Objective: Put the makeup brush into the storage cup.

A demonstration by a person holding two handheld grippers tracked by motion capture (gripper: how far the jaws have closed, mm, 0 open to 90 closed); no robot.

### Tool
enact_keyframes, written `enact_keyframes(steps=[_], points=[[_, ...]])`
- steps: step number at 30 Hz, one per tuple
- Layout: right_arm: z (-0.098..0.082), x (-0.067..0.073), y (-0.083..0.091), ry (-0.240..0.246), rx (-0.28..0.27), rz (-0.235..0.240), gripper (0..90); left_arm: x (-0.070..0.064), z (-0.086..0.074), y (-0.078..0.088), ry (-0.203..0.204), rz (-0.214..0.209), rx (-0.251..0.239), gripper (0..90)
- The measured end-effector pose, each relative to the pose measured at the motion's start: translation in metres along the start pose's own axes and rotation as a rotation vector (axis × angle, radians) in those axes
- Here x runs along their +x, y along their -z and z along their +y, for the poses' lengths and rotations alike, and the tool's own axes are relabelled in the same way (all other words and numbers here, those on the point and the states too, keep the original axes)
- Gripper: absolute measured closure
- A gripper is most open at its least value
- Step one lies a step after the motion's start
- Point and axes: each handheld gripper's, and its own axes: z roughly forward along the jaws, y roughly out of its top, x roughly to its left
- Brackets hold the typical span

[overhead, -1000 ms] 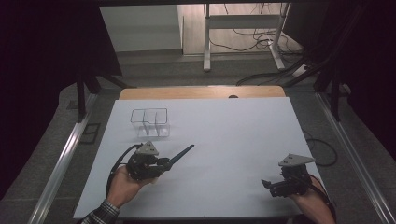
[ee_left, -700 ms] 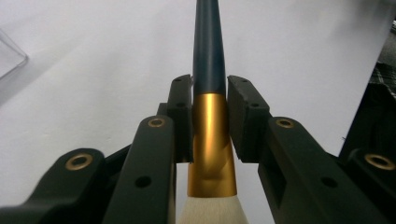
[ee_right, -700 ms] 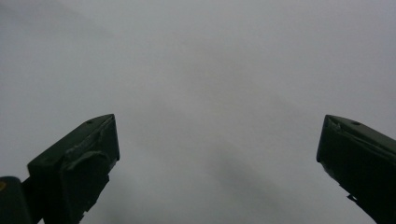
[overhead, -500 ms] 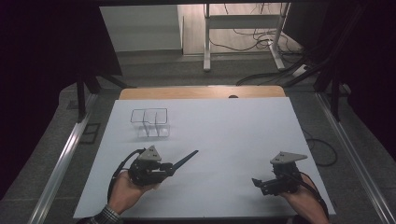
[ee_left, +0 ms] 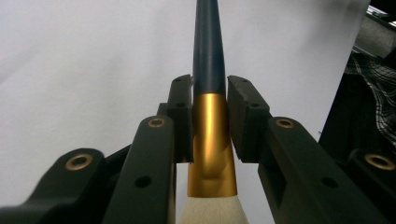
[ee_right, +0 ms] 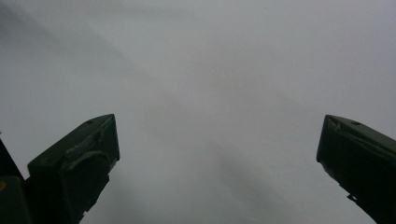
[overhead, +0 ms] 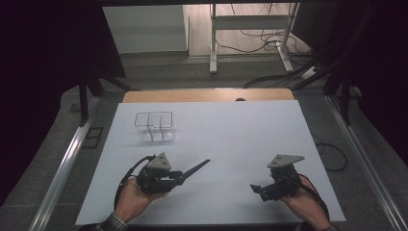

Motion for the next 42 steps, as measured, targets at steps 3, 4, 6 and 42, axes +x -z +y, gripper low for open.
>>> enact_keyframes(steps=[3,4,6,42], points=[[0.005,0.004,-0.004,0.031,0.001,0.018,0.0,0.0,0.002,-0.003,-0.005,-0.013,0.002,72.8],[0.007,0.006,-0.005,0.041,0.0,0.024,0.0,0.0,0.002,-0.004,-0.004,-0.017,0.001,72.9],[0.011,0.009,-0.007,0.061,-0.003,0.031,0.0,0.0,0.003,-0.005,-0.008,-0.023,0.003,72.9],[0.051,0.042,-0.045,0.197,0.058,0.109,0.0,-0.008,0.02,-0.027,-0.058,-0.092,0.066,72.9]])
